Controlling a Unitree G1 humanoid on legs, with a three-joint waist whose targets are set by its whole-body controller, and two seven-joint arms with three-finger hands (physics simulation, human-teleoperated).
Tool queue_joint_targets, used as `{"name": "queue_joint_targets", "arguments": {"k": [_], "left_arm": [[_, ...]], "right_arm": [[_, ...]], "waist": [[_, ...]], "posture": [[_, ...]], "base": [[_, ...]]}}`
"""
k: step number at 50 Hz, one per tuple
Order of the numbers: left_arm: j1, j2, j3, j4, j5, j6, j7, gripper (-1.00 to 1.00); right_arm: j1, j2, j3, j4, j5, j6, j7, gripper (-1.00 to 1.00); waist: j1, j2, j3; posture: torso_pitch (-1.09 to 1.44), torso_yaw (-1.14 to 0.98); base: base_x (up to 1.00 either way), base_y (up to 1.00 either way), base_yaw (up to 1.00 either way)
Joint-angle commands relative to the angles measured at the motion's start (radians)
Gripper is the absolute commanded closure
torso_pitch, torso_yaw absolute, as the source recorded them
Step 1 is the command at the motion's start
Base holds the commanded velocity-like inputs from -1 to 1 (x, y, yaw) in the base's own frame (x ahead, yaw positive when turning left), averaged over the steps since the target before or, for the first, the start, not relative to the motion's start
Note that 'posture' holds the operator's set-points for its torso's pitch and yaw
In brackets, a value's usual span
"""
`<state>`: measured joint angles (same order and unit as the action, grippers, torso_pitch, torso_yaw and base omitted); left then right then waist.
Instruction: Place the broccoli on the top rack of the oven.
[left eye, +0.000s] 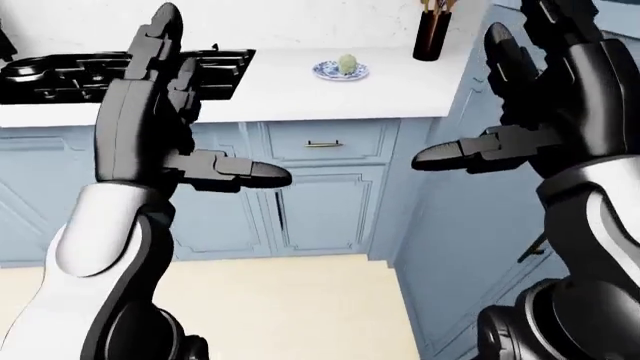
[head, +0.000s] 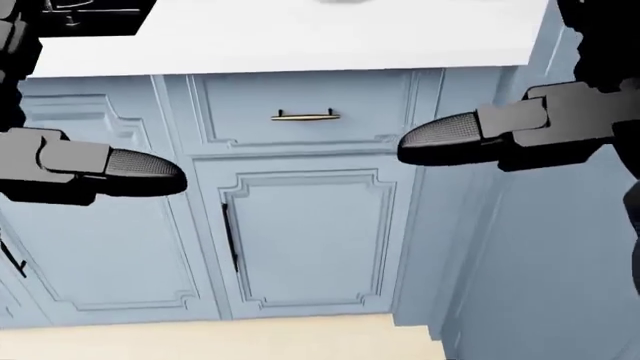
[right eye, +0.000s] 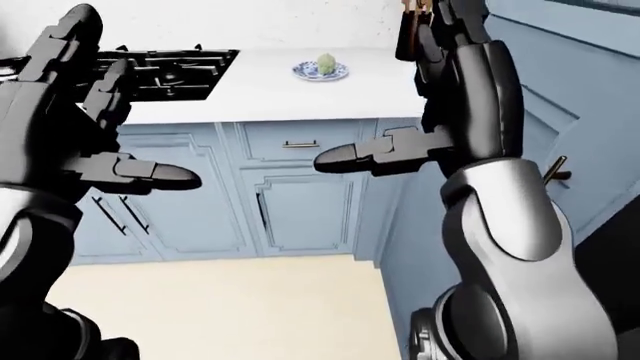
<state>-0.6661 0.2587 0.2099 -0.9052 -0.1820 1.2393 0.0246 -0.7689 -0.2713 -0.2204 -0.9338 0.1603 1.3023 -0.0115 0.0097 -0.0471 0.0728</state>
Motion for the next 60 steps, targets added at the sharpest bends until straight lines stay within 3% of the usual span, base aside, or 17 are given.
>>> {"name": "queue_joint_targets", "arguments": {"k": [1,8,12,14,23,28,30,32,34,39,41,42,43,45,50,54,60], "left_arm": [[-0.02,0.013,0.018,-0.007,-0.001,-0.023,0.013,-1.0],[0.002,0.017,0.021,-0.026,-0.018,-0.022,0.022,-1.0],[0.007,0.016,0.013,-0.028,-0.019,-0.024,0.029,-1.0],[0.008,0.017,0.012,-0.027,-0.02,-0.025,0.028,-1.0],[0.019,0.01,-0.001,-0.028,-0.011,-0.035,0.028,-1.0],[0.023,0.011,-0.007,-0.021,0.002,-0.045,0.023,-1.0],[0.021,0.009,-0.009,-0.022,0.004,-0.041,0.021,-1.0],[0.02,0.008,-0.009,-0.023,0.006,-0.04,0.018,-1.0],[0.017,0.009,-0.007,-0.024,0.009,-0.038,0.016,-1.0],[0.021,0.008,-0.004,-0.025,0.015,-0.038,0.01,-1.0],[0.021,0.011,-0.001,-0.025,0.016,-0.037,0.008,-1.0],[0.022,0.009,0.001,-0.026,0.015,-0.037,0.007,-1.0],[0.022,0.01,0.001,-0.026,0.015,-0.037,0.007,-1.0],[0.021,0.01,0.003,-0.026,0.015,-0.036,0.006,-1.0],[0.013,0.01,0.006,-0.029,0.013,-0.027,0.007,-1.0],[0.015,0.014,0.003,-0.027,0.015,-0.031,0.007,-1.0],[0.011,0.015,0.003,-0.029,0.014,-0.026,0.008,-1.0]], "right_arm": [[-0.053,-0.009,0.004,0.005,0.015,-0.007,-0.015,-1.0],[-0.017,-0.002,0.022,-0.014,0.029,-0.028,-0.032,-1.0],[-0.013,-0.006,0.026,-0.022,0.034,-0.027,-0.035,-1.0],[-0.011,-0.01,0.025,-0.023,0.035,-0.027,-0.033,-1.0],[-0.009,-0.006,0.026,-0.028,0.039,-0.028,-0.034,-1.0],[0.006,-0.011,0.033,-0.022,0.033,-0.05,-0.034,-1.0],[0.002,-0.005,0.033,-0.027,0.035,-0.04,-0.034,-1.0],[0.006,-0.004,0.032,-0.031,0.034,-0.04,-0.033,-1.0],[-0.004,-0.008,0.025,-0.03,0.038,-0.029,-0.031,-1.0],[-0.018,-0.007,0.02,-0.025,0.04,-0.021,-0.034,-1.0],[0.006,-0.005,0.028,-0.027,0.035,-0.043,-0.037,-1.0],[0.009,-0.006,0.031,-0.027,0.034,-0.046,-0.037,-1.0],[0.006,-0.004,0.03,-0.026,0.035,-0.044,-0.037,-1.0],[0.0,-0.001,0.028,-0.027,0.037,-0.039,-0.037,-1.0],[-0.016,-0.003,0.026,-0.027,0.04,-0.028,-0.038,-1.0],[-0.019,-0.006,0.029,-0.025,0.041,-0.028,-0.038,-1.0],[-0.026,-0.007,0.024,-0.035,0.047,-0.014,-0.036,-1.0]], "waist": [[0.004,-0.008,-0.016],[-0.013,0.047,-0.024],[-0.029,0.135,-0.049],[-0.026,0.125,-0.013],[0.014,0.078,-0.035],[0.022,0.003,-0.063],[0.019,-0.002,0.005],[0.004,-0.004,-0.03],[-0.001,-0.001,-0.025],[-0.02,0.029,-0.039],[-0.013,0.08,-0.056],[-0.007,0.139,-0.068],[-0.01,0.082,-0.031],[0.005,0.113,-0.022],[-0.003,0.081,0.01],[-0.017,-0.007,-0.015],[-0.005,-0.007,-0.008]], "posture": [[0.0,0.0],[0.0,0.0],[0.0,0.0],[0.0,0.0],[0.0,0.0],[0.0,0.0],[0.0,0.0],[0.0,0.0],[0.0,0.0],[0.0,0.0],[0.0,0.0],[0.0,0.0],[0.0,0.0],[0.0,0.0],[0.0,0.0],[0.0,0.0],[0.0,0.0]], "base": [[0.6,0.0,0.0],[0.6,0.0,0.0],[0.61,0.0,0.0],[0.62,0.0,0.0],[0.69,0.0,0.0],[0.74,0.0,0.0],[0.74,0.0,0.0],[0.75,0.0,0.0],[0.73,0.0,0.0],[0.7,0.0,0.0],[0.5,0.0,0.0],[0.44,0.0,0.0],[0.38,0.0,0.0],[0.1,0.0,0.0],[0.0,0.0,0.0],[0.0,0.0,0.0],[0.0,0.0,0.0]]}}
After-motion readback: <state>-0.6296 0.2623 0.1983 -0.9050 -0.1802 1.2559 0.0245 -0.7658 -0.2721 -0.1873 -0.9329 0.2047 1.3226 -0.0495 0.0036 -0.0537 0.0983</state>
